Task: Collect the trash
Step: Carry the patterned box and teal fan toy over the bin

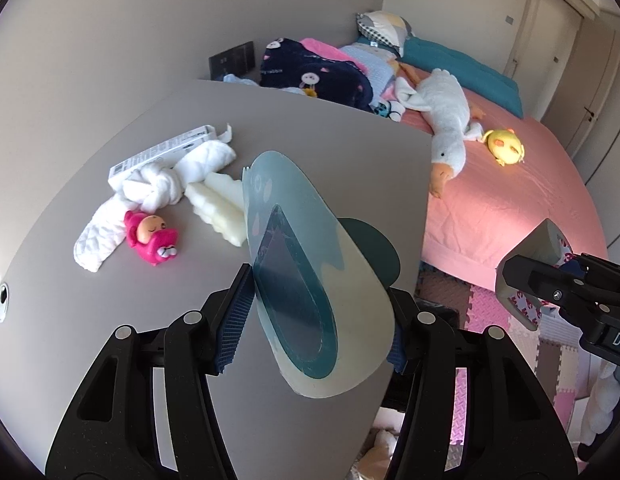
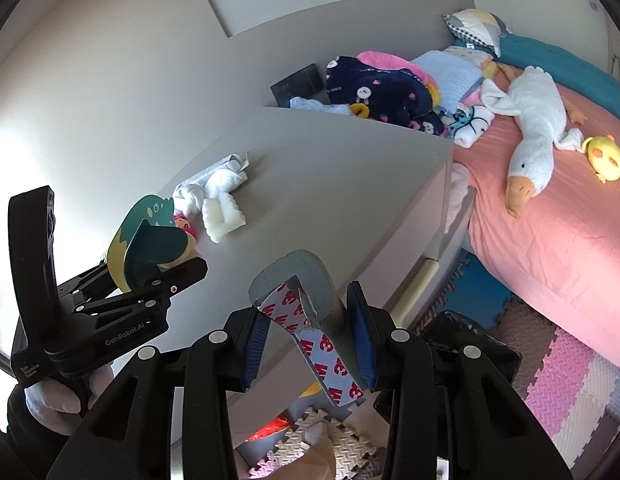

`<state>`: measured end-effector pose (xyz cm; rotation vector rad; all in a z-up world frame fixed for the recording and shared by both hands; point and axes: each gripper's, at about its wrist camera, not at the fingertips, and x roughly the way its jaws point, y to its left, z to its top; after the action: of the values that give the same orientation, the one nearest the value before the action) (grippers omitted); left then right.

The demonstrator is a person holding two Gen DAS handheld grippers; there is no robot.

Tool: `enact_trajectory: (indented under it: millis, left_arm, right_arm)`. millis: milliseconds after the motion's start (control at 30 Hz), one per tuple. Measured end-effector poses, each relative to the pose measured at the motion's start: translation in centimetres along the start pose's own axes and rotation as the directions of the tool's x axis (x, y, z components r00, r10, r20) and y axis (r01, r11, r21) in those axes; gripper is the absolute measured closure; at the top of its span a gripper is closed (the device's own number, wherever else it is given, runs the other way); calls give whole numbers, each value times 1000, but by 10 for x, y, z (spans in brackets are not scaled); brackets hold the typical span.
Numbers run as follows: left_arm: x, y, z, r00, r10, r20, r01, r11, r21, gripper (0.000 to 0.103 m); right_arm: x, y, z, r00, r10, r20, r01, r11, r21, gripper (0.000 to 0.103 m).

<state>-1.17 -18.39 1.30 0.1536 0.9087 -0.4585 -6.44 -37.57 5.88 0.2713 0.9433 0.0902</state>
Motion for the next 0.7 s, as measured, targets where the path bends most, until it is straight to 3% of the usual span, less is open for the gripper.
enact_trajectory:
  millis: [367, 700]
  left_arm:
    - [12, -63, 7, 997, -77, -21, 78, 992, 96, 47]
    - [24, -120, 12, 987, -155, -45, 160, 968, 192, 47]
  right_arm:
    - [-33, -52, -15, 997, -72, 38, 69, 994, 88, 63]
    - [-62, -95, -29, 986, -152, 61, 141, 976, 164, 63]
